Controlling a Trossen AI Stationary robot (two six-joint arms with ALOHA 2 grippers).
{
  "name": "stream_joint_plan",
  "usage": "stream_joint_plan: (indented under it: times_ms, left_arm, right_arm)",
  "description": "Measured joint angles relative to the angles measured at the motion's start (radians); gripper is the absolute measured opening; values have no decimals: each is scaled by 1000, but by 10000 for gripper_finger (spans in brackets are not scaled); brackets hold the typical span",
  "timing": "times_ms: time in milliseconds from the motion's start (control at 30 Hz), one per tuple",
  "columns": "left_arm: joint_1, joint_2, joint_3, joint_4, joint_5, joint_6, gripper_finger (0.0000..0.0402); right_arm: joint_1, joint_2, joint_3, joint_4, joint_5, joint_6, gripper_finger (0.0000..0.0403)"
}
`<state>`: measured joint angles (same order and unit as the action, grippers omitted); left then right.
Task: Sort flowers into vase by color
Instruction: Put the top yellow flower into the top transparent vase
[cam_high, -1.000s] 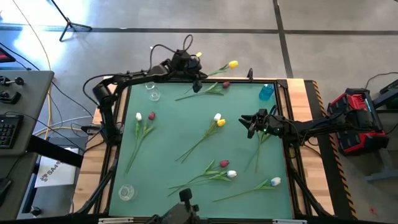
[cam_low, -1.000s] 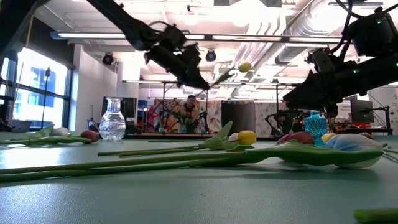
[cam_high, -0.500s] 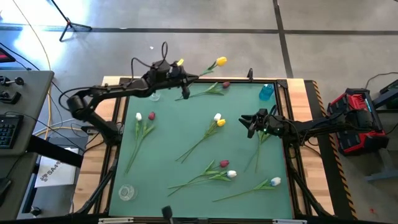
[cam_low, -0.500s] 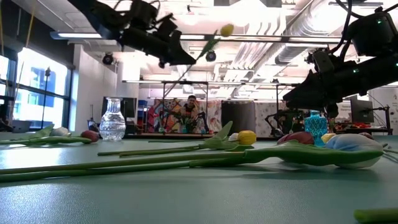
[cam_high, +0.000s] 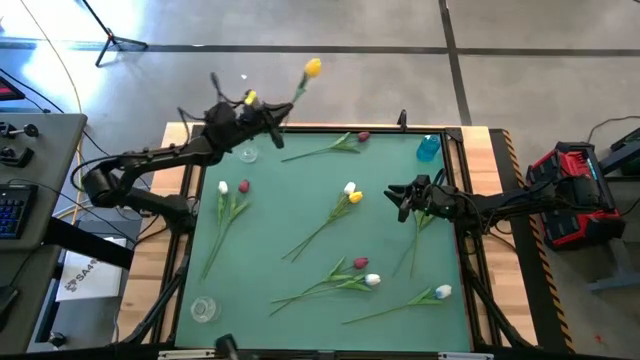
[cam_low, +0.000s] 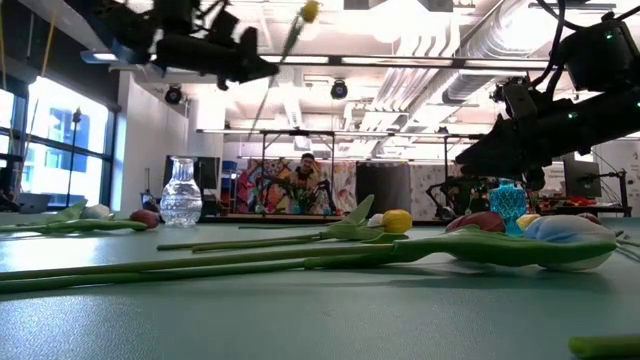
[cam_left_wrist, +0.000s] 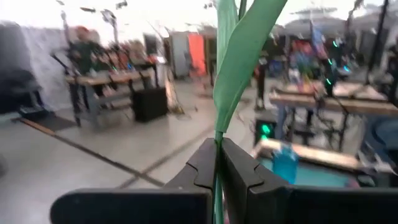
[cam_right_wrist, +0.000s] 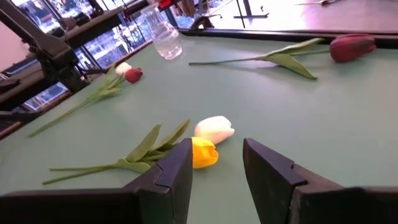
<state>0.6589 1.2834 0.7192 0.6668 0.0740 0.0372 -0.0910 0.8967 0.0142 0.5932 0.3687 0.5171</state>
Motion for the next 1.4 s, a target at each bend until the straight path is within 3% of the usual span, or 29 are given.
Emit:
stream_joint_plan:
  times_ms: [233, 433, 667, 800, 1000, 1400]
  left_arm:
    - [36, -146, -135, 38, -121, -8, 0]
    - [36, -260, -240, 63, -286, 18, 0]
    - [36, -320, -380, 309, -443, 77, 0]
    - [36, -320, -450, 472, -458, 91, 0]
    - [39, -319, -512, 510, -546, 171, 0]
    - [144, -294, -544, 560, -492, 116, 0]
  right_arm:
    - [0, 0, 0, -13, -1, 1, 131]
    - [0, 0, 0, -13, -1, 0, 131]
    - [0, 0, 0, -8, 1, 2, 131]
    - [0, 0, 0, -1, 2, 1, 131]
    - [0, 0, 0, 0, 4, 2, 131]
    - [0, 0, 0, 26, 17, 1, 131]
